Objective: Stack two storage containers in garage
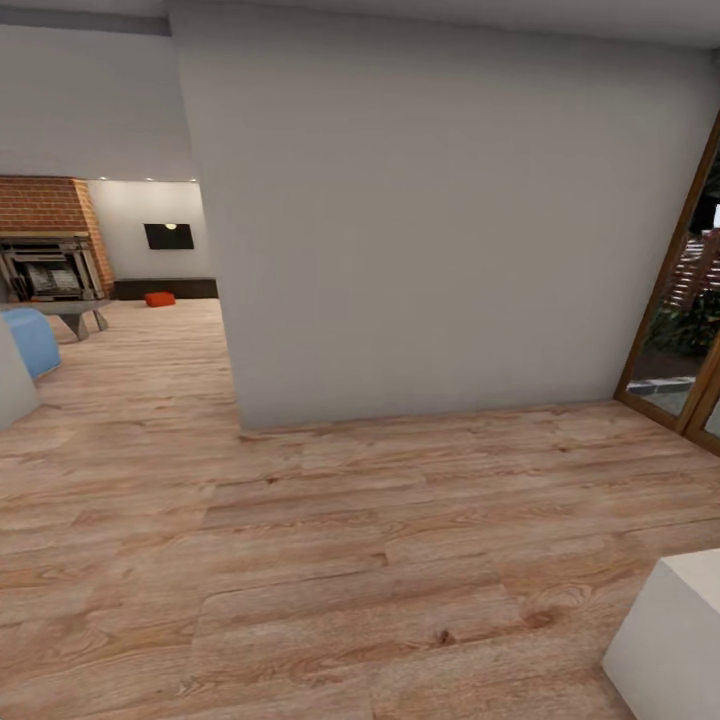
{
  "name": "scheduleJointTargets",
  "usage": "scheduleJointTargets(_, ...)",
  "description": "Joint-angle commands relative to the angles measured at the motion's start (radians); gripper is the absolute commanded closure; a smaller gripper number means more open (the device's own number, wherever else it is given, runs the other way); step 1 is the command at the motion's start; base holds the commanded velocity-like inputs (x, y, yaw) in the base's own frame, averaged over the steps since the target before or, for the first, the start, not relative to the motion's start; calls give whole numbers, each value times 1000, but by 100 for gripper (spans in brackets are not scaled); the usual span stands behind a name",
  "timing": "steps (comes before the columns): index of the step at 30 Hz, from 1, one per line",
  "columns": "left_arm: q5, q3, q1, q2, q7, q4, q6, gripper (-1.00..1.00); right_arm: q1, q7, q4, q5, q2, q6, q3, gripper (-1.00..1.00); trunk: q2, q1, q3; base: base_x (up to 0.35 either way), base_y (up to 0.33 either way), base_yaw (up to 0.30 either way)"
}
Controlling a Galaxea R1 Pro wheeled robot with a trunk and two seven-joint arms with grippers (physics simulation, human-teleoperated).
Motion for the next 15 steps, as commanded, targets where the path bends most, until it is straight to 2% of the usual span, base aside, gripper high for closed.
scheduleJointTargets(1, 4, 1, 0, 0, 0, 0, -2, -100, 0, -2, 0, -10, 0, -2, 9, -100, 0, 1, -1, 322, 0, 0)
scheduleJointTargets(15, 4, 3, 0, 0, 0, 0, 2, -100, 0, -2, 0, -5, 1, -2, 10, -100, 0, 1, -1, 322, 0, 0)
